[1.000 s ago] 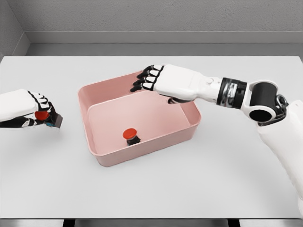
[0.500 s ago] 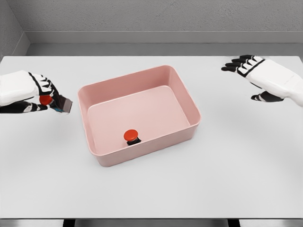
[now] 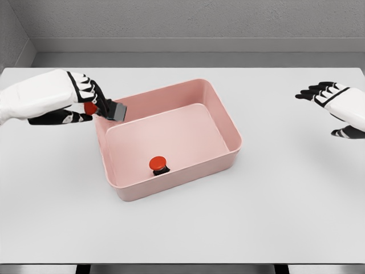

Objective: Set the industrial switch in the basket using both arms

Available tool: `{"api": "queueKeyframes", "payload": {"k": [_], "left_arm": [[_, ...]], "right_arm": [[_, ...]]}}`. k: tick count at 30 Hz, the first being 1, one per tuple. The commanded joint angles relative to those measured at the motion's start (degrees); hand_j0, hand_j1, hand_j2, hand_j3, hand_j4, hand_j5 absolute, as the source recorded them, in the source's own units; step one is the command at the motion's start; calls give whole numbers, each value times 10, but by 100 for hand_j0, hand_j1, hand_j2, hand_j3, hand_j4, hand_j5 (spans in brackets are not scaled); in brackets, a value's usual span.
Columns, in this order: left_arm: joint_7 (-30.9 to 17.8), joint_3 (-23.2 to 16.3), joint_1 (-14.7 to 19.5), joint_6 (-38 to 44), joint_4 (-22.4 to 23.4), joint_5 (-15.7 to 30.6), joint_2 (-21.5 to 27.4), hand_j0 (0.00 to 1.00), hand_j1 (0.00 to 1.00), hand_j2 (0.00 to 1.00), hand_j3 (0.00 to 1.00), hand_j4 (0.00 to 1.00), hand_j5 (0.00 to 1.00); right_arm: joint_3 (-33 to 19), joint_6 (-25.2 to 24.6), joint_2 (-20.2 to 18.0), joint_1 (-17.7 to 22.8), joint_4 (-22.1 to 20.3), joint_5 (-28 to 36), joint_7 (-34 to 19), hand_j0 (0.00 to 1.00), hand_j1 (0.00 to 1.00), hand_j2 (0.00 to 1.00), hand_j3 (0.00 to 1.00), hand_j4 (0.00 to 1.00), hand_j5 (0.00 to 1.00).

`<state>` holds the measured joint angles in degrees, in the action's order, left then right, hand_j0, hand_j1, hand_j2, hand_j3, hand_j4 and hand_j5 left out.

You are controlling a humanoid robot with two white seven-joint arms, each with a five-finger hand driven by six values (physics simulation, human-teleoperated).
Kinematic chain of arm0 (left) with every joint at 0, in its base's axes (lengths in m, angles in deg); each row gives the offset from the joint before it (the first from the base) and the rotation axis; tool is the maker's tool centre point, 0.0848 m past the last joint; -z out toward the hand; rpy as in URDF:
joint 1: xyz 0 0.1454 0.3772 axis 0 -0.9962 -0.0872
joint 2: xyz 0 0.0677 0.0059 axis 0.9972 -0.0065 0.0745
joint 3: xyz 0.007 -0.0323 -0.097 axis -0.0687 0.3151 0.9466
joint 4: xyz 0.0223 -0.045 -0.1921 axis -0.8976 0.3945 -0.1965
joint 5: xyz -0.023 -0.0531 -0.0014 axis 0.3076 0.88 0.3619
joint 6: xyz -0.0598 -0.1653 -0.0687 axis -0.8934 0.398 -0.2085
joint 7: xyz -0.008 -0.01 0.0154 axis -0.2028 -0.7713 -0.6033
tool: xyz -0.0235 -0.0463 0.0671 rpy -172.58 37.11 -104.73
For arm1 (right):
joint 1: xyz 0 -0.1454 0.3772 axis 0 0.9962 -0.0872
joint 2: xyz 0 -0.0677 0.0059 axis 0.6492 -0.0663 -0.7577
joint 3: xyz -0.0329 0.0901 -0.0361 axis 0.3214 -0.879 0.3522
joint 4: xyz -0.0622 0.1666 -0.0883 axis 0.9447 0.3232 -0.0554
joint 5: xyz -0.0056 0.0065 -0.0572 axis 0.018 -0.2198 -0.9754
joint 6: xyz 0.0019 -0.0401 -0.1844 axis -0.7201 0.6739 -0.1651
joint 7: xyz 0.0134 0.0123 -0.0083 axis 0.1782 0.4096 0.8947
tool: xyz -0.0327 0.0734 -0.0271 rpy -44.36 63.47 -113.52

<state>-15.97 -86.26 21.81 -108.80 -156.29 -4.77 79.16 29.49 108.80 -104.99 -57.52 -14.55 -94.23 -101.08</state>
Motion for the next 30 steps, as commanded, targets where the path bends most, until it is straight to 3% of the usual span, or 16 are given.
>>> {"api": "queueKeyframes", "payload": {"k": [1,6,9,10,11,21,25,28,30], "left_arm": [[-5,-24,3,2,0,0,-32,49,49,49,49,49,49],[-11,-44,26,2,0,-24,-81,50,50,50,50,50,50],[-11,-79,55,2,1,-39,-108,54,54,54,54,54,54],[-10,-79,55,2,2,-37,-109,72,72,72,72,72,72],[-6,-78,56,2,1,-35,-109,99,99,99,99,99,99],[-5,-59,62,2,8,-16,-109,100,100,100,100,100,100],[-5,-59,60,2,11,-4,-72,100,100,100,100,100,100],[-10,-32,61,2,71,7,-54,100,100,100,100,100,100],[-10,-11,48,2,73,7,-44,100,100,100,100,100,100]], "right_arm": [[4,-2,0,-1,-4,3,0,100,100,100,100,100,100],[9,-2,0,-9,-9,3,0,100,100,100,100,100,100],[9,-2,-1,-10,-9,3,0,100,100,100,100,100,100],[8,-2,-1,-9,-9,3,0,100,100,100,100,100,100],[9,-2,-1,-9,-9,3,0,100,100,100,100,100,100],[7,-2,-1,-8,-9,3,0,100,100,100,100,100,100],[8,-2,-1,-4,-15,4,0,100,100,100,100,100,100],[8,-2,-1,-4,-16,4,0,100,100,100,100,100,100],[8,-2,-1,-4,-17,4,0,100,100,100,100,100,100]]}}
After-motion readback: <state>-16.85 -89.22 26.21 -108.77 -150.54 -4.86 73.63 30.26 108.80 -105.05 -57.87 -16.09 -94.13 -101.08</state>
